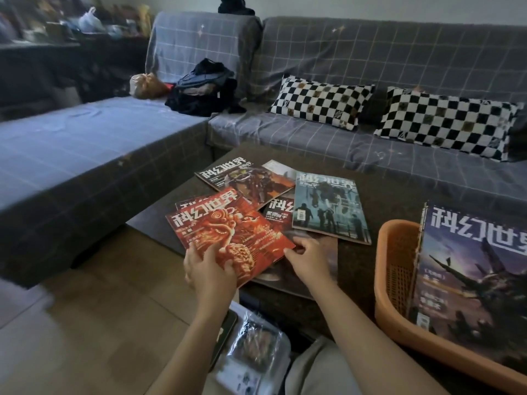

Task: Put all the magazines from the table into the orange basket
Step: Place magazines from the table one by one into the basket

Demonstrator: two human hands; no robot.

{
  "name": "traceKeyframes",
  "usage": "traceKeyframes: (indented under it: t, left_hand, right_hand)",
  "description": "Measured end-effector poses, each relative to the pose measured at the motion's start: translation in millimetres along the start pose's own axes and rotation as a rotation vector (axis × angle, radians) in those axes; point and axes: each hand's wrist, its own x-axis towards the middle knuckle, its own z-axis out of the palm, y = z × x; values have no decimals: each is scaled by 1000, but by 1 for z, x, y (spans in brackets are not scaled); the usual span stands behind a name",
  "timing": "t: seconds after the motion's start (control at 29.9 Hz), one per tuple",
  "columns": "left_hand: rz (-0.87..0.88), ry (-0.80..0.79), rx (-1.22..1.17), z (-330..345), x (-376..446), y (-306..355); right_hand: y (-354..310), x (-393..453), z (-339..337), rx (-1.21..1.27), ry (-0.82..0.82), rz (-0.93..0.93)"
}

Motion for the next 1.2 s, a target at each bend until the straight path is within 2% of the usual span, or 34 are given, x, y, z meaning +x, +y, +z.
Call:
traceKeyframes:
  t: [0.13,0.43,0.63,0.8,0.9,0.97,1.07,1.2]
  left_hand:
    - [-115,0,-70,-1,3,-2]
    - [-260,-15,-392,-27,-5,-30]
    - [-296,-172,-547,-53,-20,-29]
    - [-182,-202,-658,-66,-43,-22]
    - [-105,-225,-735,-75,-51,-14]
    - [-52,-258,-767,-81,-53,-4]
    - [-12,-333,-847,-83,-57,16]
    - [31,-461,-934,-75,-65,48]
  right_hand:
    - [-4,0,2,-110,-6,-6]
    - [-1,-34,-2,-151,-17,30]
    - [-2,-60,-17,-179,-86,47]
    - [2,-80,-35,-15,-181,116]
    - [1,-94,-54,336,-248,219]
    - [-1,-101,-67,493,-215,220]
    - [-6,-108,-90,576,-119,149]
    - [-4,-113,-129,664,-80,49]
